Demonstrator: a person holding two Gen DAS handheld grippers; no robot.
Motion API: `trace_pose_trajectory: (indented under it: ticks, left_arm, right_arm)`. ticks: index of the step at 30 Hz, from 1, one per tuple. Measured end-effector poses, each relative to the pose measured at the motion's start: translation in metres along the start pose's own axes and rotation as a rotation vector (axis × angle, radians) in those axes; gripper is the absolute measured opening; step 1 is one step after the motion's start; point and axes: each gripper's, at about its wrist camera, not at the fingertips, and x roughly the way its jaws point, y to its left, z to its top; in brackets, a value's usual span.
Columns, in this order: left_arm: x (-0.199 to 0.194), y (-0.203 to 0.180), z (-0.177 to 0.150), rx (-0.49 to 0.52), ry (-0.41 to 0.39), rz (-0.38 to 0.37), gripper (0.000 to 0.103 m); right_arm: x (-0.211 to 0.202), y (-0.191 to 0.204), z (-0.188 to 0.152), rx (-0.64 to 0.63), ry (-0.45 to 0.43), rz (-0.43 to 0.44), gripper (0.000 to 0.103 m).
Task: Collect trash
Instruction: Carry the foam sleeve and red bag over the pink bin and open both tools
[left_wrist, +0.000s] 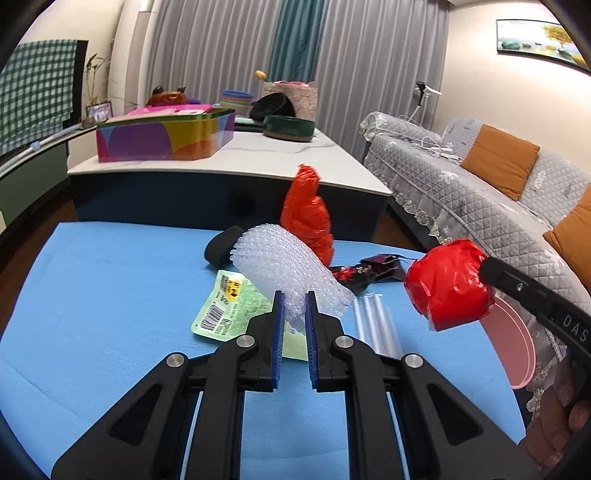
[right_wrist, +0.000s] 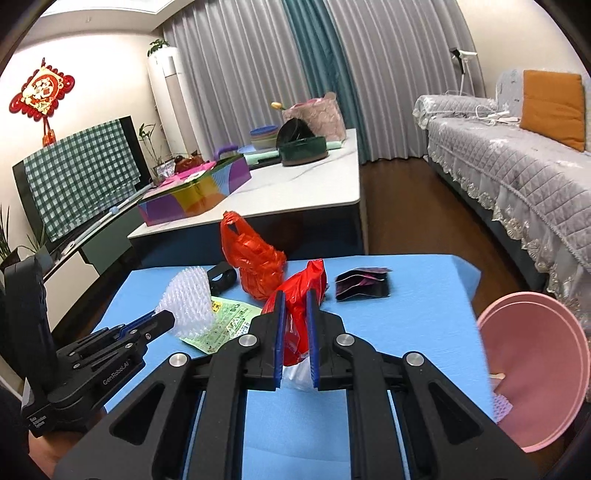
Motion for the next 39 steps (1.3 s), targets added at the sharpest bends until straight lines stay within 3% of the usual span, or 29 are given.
trace_pose_trajectory:
  ticks: [25,39]
  left_arm:
    - [-0.038,-0.048,-0.007,0.097,-0.032,-0.079,0.011]
    - [-0.029,-0.073,-0.01,0.115,-0.017,-0.119,0.011]
  right_arm:
    - [-0.083,-0.031,0.004,-0.015,-0.102,-0.154,0.011]
    - [-0.092,-0.063,0.001,0.022,-0.114,-0.234,0.011]
